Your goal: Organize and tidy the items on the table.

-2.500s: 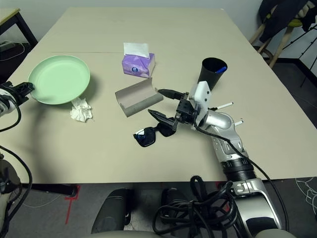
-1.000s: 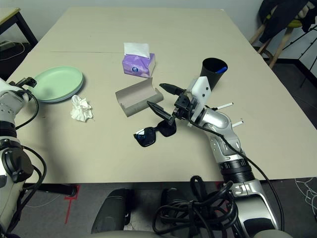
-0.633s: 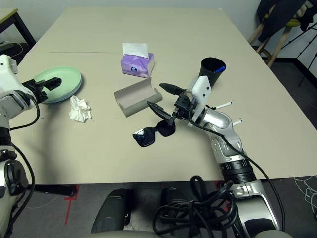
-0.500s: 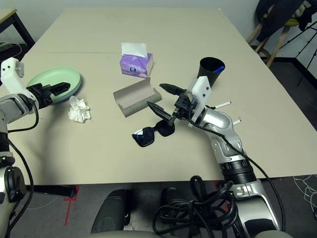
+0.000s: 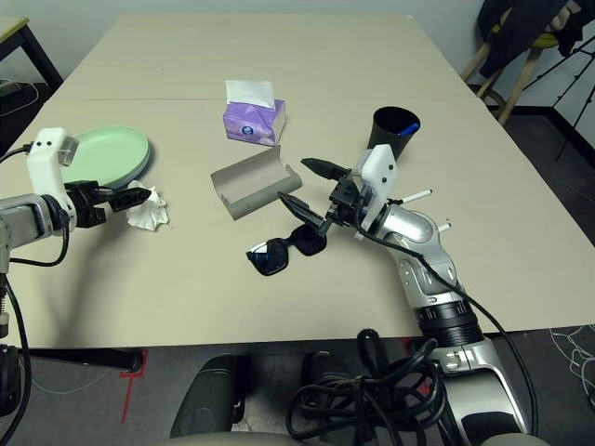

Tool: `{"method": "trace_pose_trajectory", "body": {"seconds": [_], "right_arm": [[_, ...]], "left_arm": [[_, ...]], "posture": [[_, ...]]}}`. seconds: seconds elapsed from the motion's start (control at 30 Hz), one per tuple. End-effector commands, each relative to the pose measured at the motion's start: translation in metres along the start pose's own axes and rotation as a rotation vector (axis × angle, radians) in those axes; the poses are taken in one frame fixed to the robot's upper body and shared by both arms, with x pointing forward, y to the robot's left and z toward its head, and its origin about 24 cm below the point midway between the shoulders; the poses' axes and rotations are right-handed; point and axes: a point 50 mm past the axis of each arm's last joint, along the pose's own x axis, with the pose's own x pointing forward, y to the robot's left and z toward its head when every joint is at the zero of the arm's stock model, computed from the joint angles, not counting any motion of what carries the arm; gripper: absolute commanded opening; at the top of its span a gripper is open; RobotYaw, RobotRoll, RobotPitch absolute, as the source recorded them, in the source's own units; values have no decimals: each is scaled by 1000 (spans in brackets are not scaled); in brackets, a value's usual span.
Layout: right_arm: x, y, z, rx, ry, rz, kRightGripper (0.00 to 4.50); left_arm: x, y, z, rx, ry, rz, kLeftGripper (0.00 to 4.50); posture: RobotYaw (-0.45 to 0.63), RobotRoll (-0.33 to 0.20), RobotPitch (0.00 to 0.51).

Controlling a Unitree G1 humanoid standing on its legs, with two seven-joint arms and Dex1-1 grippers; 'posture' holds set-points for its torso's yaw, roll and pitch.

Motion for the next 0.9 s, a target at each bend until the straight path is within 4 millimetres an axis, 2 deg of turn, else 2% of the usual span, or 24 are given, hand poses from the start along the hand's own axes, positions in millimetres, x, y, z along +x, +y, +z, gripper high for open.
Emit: {"method": "trace_pose_trajectory", "body": {"seconds": [0.03, 0.2, 0.33, 0.6, 0.9], "right_arm": [[-1, 0, 3, -16, -1, 1, 4500], [-2, 0, 3, -17, -4, 0, 4500], [-3, 0, 4, -19, -7, -3, 4500], [-5, 0, 2, -18, -2, -8, 4500], [-6, 0, -1, -11, 7, -6, 4500]], "left_arm": [[4, -7, -8, 35, 36, -31, 4474], [9, -3, -24, 59, 97, -15, 4473], [12, 5, -33, 77, 129, 24, 3173], [12, 8, -24, 98, 90, 30, 41], [6, -3, 3, 167, 7, -28, 13]], "posture": [[174, 0, 118], [168, 0, 117], [164, 0, 116], [157, 0, 116], [170, 0, 117]]}}
